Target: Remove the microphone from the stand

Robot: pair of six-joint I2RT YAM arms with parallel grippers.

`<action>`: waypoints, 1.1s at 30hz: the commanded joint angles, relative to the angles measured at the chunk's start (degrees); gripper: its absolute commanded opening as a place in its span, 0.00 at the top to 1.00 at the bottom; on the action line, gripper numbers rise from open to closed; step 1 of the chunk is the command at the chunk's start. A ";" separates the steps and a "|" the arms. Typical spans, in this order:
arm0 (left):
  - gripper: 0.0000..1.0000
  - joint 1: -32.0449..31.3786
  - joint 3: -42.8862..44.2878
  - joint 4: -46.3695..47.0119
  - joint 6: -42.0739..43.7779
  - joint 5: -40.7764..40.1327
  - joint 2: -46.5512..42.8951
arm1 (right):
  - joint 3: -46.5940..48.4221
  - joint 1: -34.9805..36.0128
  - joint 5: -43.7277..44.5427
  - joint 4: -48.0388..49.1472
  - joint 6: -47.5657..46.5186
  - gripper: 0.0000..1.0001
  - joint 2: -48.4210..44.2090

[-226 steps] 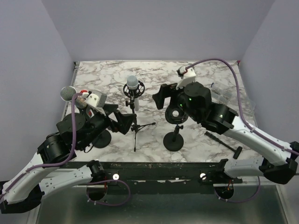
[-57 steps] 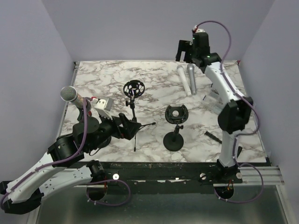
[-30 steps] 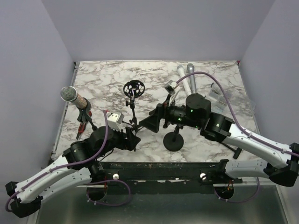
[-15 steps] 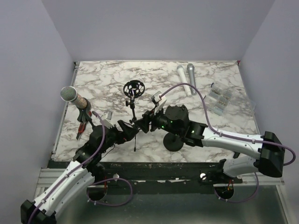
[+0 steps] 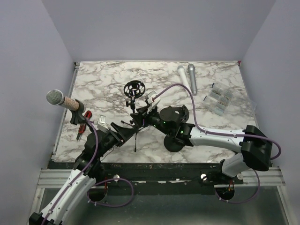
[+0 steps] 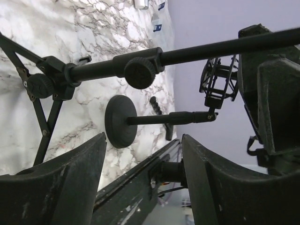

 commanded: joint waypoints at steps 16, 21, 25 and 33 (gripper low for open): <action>0.27 0.31 4.87 6.88 1.96 7.66 9.56 | -1.46 0.38 2.31 9.29 -9.73 0.74 7.52; 0.27 0.28 5.28 9.68 0.99 10.79 12.21 | -1.53 0.29 1.89 8.65 -13.73 0.95 8.24; 0.30 0.28 4.84 13.12 -0.24 11.54 14.50 | -2.76 0.33 2.11 7.60 -16.96 0.99 6.33; 0.37 -0.34 6.43 19.50 0.34 12.73 22.40 | -4.56 -2.59 -1.77 2.34 -19.29 0.99 1.00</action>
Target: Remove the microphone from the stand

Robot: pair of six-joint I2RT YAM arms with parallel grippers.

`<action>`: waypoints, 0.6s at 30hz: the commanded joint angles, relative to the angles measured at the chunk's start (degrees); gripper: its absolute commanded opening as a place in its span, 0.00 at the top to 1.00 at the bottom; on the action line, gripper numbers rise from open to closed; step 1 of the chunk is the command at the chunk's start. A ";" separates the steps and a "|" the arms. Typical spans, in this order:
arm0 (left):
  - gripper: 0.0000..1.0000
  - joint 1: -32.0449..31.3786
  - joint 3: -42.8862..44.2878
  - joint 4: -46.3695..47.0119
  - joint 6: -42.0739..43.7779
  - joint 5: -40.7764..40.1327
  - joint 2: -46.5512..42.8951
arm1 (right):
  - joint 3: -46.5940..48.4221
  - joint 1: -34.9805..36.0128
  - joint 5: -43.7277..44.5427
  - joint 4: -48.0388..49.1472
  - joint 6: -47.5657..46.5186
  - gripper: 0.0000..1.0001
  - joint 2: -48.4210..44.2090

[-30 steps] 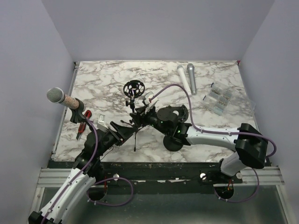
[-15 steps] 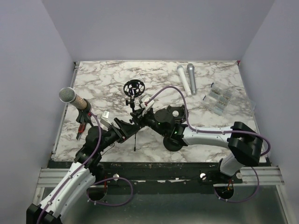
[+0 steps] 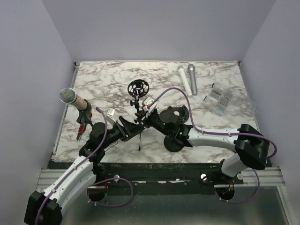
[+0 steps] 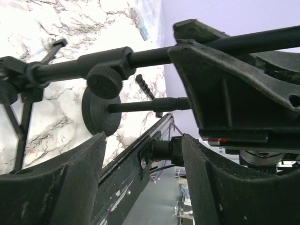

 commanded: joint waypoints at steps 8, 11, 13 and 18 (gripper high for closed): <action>0.44 -0.17 4.33 8.47 3.69 3.36 11.65 | -4.44 -4.69 -5.47 -7.48 -2.70 0.99 -5.04; 0.49 0.20 6.26 11.07 3.54 5.84 16.06 | -5.81 -5.44 -5.94 -7.22 -1.89 1.00 -6.10; 0.53 0.57 6.00 13.32 2.13 6.21 17.56 | -6.24 -5.75 -5.99 -7.13 -1.75 0.99 -6.45; 0.54 1.65 5.53 17.16 0.30 5.58 19.50 | -5.92 -6.11 -7.02 -7.57 -1.68 0.99 -6.49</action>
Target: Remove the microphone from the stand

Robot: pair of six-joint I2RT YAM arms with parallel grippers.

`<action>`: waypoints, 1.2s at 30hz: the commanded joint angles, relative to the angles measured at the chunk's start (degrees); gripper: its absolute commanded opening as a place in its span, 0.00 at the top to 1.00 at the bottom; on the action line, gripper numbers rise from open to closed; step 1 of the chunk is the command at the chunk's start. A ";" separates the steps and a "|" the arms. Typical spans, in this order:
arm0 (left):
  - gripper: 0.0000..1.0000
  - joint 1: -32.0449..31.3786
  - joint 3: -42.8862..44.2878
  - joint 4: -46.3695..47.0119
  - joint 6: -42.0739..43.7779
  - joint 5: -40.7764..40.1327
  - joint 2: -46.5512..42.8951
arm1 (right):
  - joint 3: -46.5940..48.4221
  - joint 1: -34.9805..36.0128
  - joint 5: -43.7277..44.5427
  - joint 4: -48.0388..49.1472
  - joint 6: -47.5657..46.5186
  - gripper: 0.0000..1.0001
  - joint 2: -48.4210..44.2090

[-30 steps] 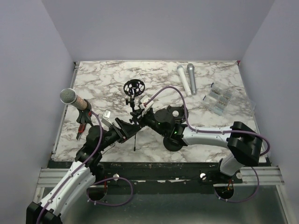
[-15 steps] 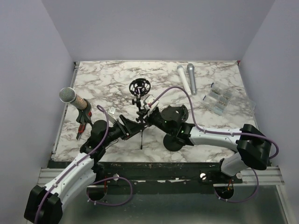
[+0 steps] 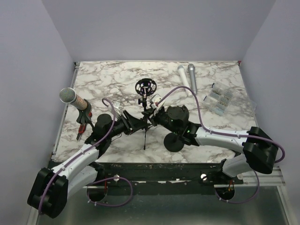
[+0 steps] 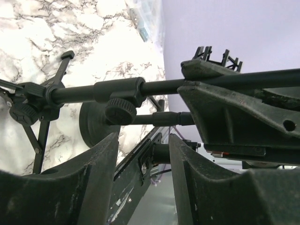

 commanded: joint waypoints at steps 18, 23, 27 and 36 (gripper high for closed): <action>0.64 4.21 0.99 10.33 -1.82 2.85 9.43 | -0.65 -0.77 -2.21 -4.55 -1.37 0.99 0.71; 0.65 4.34 1.70 12.87 -2.96 3.06 11.91 | 0.06 -0.73 -3.23 -4.94 -1.12 0.99 1.54; 0.72 4.56 1.21 16.27 -4.35 3.74 13.97 | 0.34 -0.76 -3.29 -5.38 -1.11 0.99 1.56; 1.00 5.79 -4.35 47.66 -28.53 10.29 27.13 | -0.07 -0.74 -4.61 -5.55 -0.85 0.99 2.48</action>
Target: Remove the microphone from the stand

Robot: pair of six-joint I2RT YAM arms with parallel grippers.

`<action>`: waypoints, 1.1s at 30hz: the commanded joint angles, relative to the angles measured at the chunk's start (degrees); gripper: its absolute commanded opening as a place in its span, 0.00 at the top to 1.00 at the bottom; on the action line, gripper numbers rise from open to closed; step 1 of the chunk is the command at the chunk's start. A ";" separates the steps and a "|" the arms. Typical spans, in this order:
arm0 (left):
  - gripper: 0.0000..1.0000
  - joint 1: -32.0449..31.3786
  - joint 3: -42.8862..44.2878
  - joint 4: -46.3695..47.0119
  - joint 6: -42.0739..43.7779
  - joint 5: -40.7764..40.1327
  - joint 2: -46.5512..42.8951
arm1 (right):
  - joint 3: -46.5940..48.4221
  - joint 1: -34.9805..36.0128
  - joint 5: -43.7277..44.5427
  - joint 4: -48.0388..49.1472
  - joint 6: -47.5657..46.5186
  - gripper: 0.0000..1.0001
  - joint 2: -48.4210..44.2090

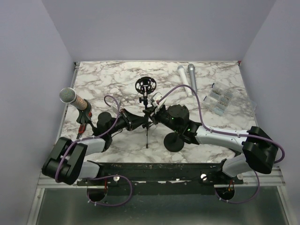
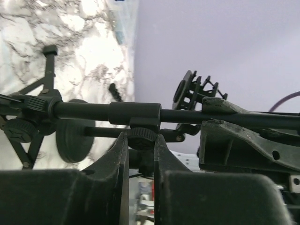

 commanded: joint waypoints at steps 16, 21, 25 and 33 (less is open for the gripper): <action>0.69 0.29 -2.04 28.94 -27.33 0.97 11.34 | 1.36 0.36 -1.45 -6.93 -1.66 1.00 3.12; 0.43 -0.72 4.02 -7.24 -3.26 -0.28 -3.99 | 1.04 0.35 -0.74 -6.46 -1.58 0.99 3.16; 0.38 -1.17 9.35 -30.26 14.11 -5.62 -13.51 | 0.72 0.19 -0.37 -5.87 -1.40 0.99 3.15; 0.46 -2.72 9.71 -35.71 23.61 -6.97 -14.73 | 0.93 0.12 -0.92 -5.55 -1.31 0.99 3.77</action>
